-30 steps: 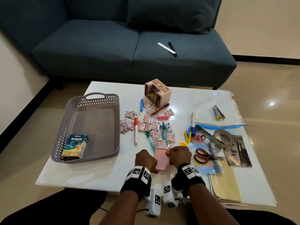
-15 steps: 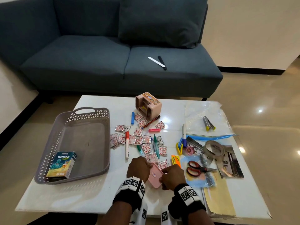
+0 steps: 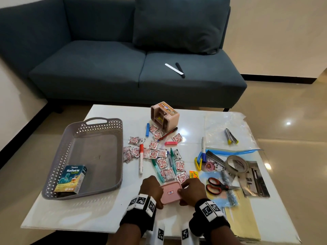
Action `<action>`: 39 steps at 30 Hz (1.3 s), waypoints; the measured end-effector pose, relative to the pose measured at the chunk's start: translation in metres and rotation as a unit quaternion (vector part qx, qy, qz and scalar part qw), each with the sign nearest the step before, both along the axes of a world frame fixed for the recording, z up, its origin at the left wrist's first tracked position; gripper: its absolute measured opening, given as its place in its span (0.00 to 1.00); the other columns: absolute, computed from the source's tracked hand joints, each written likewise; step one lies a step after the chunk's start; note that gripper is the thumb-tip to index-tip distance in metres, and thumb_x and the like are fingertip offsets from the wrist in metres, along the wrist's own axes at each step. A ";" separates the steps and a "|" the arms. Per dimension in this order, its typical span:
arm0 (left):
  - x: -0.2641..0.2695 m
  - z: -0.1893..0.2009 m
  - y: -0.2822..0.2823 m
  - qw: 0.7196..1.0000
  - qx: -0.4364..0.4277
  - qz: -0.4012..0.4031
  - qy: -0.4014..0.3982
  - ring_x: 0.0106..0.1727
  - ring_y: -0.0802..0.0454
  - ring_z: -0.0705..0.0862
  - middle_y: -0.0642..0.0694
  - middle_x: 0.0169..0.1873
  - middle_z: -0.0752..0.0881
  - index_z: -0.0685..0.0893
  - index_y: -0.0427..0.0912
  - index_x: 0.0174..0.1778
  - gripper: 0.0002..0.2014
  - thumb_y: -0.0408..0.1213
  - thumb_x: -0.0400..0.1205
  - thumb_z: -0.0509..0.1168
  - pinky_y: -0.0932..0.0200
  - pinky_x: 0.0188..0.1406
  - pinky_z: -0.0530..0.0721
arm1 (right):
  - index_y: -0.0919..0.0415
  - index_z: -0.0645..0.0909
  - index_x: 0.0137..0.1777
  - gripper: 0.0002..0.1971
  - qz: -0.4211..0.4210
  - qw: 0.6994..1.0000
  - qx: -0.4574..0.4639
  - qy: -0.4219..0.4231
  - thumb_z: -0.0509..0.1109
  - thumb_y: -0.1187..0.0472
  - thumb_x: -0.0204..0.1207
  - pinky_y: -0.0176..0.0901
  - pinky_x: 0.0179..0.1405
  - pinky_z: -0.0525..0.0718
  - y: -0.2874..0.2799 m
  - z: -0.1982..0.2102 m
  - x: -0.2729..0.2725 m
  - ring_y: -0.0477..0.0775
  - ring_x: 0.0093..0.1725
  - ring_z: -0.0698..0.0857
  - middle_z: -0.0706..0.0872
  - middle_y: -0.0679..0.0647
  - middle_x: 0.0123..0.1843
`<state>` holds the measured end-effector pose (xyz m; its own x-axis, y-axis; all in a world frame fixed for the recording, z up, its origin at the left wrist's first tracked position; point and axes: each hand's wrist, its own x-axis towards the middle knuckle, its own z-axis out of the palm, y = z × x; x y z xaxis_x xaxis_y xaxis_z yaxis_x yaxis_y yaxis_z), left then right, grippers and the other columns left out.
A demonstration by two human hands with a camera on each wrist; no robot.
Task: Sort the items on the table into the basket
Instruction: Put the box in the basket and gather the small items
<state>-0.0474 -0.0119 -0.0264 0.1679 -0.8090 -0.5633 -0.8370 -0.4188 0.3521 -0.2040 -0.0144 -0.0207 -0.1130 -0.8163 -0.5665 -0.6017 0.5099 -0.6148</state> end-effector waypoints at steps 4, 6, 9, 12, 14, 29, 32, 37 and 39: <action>0.002 -0.004 0.001 0.999 -0.009 0.035 0.024 0.48 0.49 0.90 0.42 0.49 0.91 0.85 0.37 0.49 0.18 0.36 0.66 0.80 0.59 0.42 0.89 | 0.64 0.84 0.38 0.09 -0.069 0.992 0.057 -0.091 0.74 0.78 0.66 0.64 0.33 0.90 0.001 0.000 -0.009 0.65 0.29 0.90 0.88 0.70 0.42; 0.000 -0.007 0.002 0.999 -0.015 0.036 0.016 0.53 0.47 0.89 0.42 0.53 0.89 0.83 0.37 0.52 0.23 0.35 0.64 0.82 0.58 0.48 0.88 | 0.64 0.85 0.38 0.11 -0.075 0.990 0.065 -0.101 0.73 0.80 0.65 0.65 0.34 0.90 0.000 -0.002 -0.010 0.66 0.29 0.89 0.89 0.70 0.41; -0.002 -0.010 0.003 0.999 -0.026 0.035 -0.002 0.59 0.47 0.86 0.43 0.59 0.86 0.80 0.39 0.56 0.25 0.36 0.66 0.81 0.62 0.49 0.84 | 0.63 0.85 0.34 0.11 -0.104 0.990 0.044 -0.085 0.73 0.80 0.63 0.61 0.29 0.90 0.000 -0.002 -0.008 0.66 0.27 0.89 0.89 0.68 0.39; 0.000 -0.014 0.001 0.998 -0.043 0.037 -0.005 0.60 0.48 0.85 0.45 0.59 0.85 0.81 0.40 0.57 0.24 0.37 0.67 0.80 0.63 0.52 0.84 | 0.64 0.85 0.32 0.11 -0.141 0.986 0.024 -0.087 0.69 0.80 0.63 0.56 0.26 0.88 0.001 0.000 -0.005 0.63 0.22 0.86 0.89 0.66 0.34; 0.001 -0.015 0.000 0.998 -0.047 0.036 -0.011 0.61 0.49 0.84 0.46 0.59 0.85 0.82 0.40 0.58 0.25 0.40 0.67 0.79 0.61 0.57 0.84 | 0.64 0.86 0.30 0.12 -0.155 0.983 0.009 -0.095 0.67 0.79 0.65 0.56 0.26 0.88 0.002 -0.001 -0.004 0.63 0.21 0.85 0.88 0.65 0.29; 0.001 -0.010 0.007 0.997 -0.080 0.012 -0.009 0.52 0.43 0.88 0.44 0.34 0.78 0.86 0.36 0.54 0.10 0.35 0.80 0.64 0.53 0.51 0.87 | 0.62 0.87 0.26 0.11 -0.063 0.996 -0.063 -0.006 0.63 0.62 0.49 0.55 0.35 0.89 -0.001 -0.054 -0.002 0.62 0.31 0.88 0.87 0.60 0.27; 0.001 -0.013 0.004 0.995 -0.088 0.032 0.023 0.51 0.44 0.88 0.46 0.35 0.79 0.86 0.37 0.53 0.10 0.37 0.81 0.64 0.54 0.49 0.88 | 0.55 0.87 0.25 0.10 -0.077 0.996 -0.055 -0.004 0.64 0.60 0.51 0.54 0.37 0.90 -0.006 -0.061 -0.005 0.60 0.34 0.90 0.90 0.56 0.31; 0.004 -0.014 0.000 0.993 -0.100 0.053 0.043 0.61 0.52 0.84 0.49 0.58 0.85 0.81 0.47 0.50 0.07 0.44 0.80 0.68 0.64 0.60 0.81 | 0.56 0.86 0.22 0.10 -0.086 0.995 -0.041 -0.016 0.62 0.60 0.52 0.52 0.39 0.91 -0.007 -0.051 -0.004 0.59 0.34 0.91 0.90 0.54 0.29; 0.003 -0.013 0.001 0.992 -0.107 0.049 0.043 0.62 0.52 0.83 0.49 0.59 0.86 0.80 0.48 0.48 0.07 0.46 0.81 0.66 0.64 0.61 0.80 | 0.55 0.87 0.25 0.11 -0.089 0.995 -0.046 -0.020 0.62 0.58 0.52 0.50 0.40 0.91 -0.006 -0.046 -0.004 0.57 0.34 0.91 0.90 0.53 0.30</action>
<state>-0.0446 -0.0112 -0.0392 0.2107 -0.8934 -0.3967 -0.7583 -0.4055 0.5105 -0.2080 -0.0200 -0.0670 -0.2402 -0.8341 -0.4965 -0.4809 0.5466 -0.6855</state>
